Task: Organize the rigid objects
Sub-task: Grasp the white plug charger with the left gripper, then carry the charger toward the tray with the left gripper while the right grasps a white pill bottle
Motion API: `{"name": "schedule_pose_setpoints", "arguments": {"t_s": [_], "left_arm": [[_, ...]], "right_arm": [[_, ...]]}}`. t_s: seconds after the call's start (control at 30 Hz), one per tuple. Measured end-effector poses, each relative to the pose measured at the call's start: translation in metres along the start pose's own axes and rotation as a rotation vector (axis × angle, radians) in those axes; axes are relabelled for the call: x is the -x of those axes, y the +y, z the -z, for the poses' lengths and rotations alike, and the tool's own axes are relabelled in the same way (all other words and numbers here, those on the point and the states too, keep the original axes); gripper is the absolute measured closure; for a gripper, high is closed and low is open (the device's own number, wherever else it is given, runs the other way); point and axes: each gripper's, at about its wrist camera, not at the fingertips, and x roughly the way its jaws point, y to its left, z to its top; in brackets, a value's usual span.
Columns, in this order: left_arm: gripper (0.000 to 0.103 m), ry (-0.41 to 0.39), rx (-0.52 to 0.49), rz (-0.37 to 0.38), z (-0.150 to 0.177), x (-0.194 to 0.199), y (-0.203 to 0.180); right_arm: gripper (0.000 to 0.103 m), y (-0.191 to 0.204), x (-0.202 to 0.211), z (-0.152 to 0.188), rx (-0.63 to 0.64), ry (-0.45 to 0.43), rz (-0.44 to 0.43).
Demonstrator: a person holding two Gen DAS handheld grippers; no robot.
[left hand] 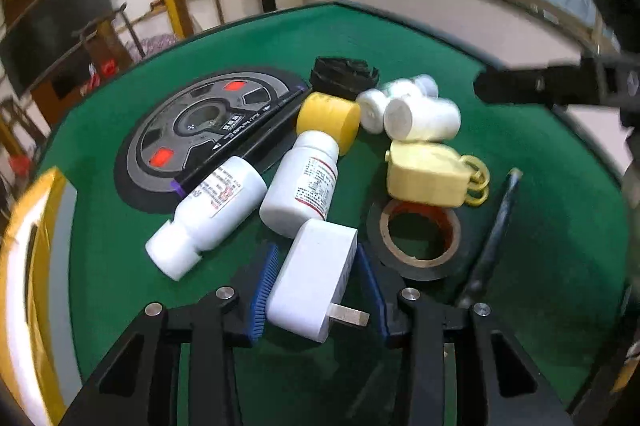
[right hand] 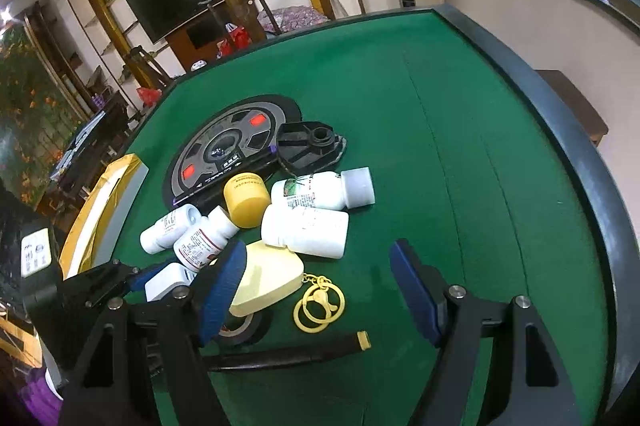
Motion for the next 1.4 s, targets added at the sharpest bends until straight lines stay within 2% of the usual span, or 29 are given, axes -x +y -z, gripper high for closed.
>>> {"name": "schedule_pose_setpoints", "arguments": {"t_s": [0.07,0.23,0.4,0.47,0.63,0.77,0.93,0.97,1.1,1.17,1.23,1.3,1.4], "left_arm": [[0.061,-0.029,0.03,0.02,0.001,0.015,0.003],[0.06,-0.115,0.091,0.012,0.007,0.065,0.018],[0.06,-0.144,0.153,-0.014,0.019,0.087,0.042],[0.06,-0.147,0.184,-0.022,0.023,0.092,0.055],[0.06,-0.168,0.268,-0.022,0.036,0.105,0.094],[0.06,-0.196,0.299,-0.046,0.045,0.117,0.119],[0.06,-0.201,0.29,-0.046,0.049,0.12,0.131],[0.06,-0.197,0.282,-0.049,0.049,0.119,0.131],[0.06,-0.192,0.29,-0.045,0.049,0.114,0.132],[0.06,-0.199,0.298,-0.059,0.053,0.117,0.132],[0.06,-0.204,0.316,-0.068,0.057,0.122,0.134],[0.06,-0.209,0.328,-0.084,0.059,0.127,0.137],[0.06,-0.212,0.34,-0.108,0.063,0.134,0.145]], "right_arm": [[0.029,0.0,0.003,-0.001,-0.008,-0.001,0.009],[0.029,-0.009,0.01,-0.013,-0.064,-0.005,-0.014],[0.029,-0.011,0.006,-0.029,-0.075,0.018,0.031],[0.029,-0.007,0.0,-0.036,-0.08,0.039,0.019],[0.029,0.028,-0.029,-0.052,-0.051,0.117,-0.042],[0.031,0.072,-0.055,-0.058,0.009,0.223,-0.103],[0.034,0.063,-0.045,-0.051,0.048,0.231,0.047],[0.035,0.058,-0.041,-0.047,0.027,0.231,0.045],[0.035,0.064,-0.045,-0.037,-0.066,0.273,-0.154],[0.036,0.084,-0.056,-0.033,-0.047,0.305,-0.175],[0.041,0.103,-0.07,-0.03,-0.01,0.344,-0.137],[0.045,0.12,-0.085,-0.026,0.043,0.375,-0.015],[0.056,0.133,-0.097,-0.022,0.066,0.396,0.052]]}}
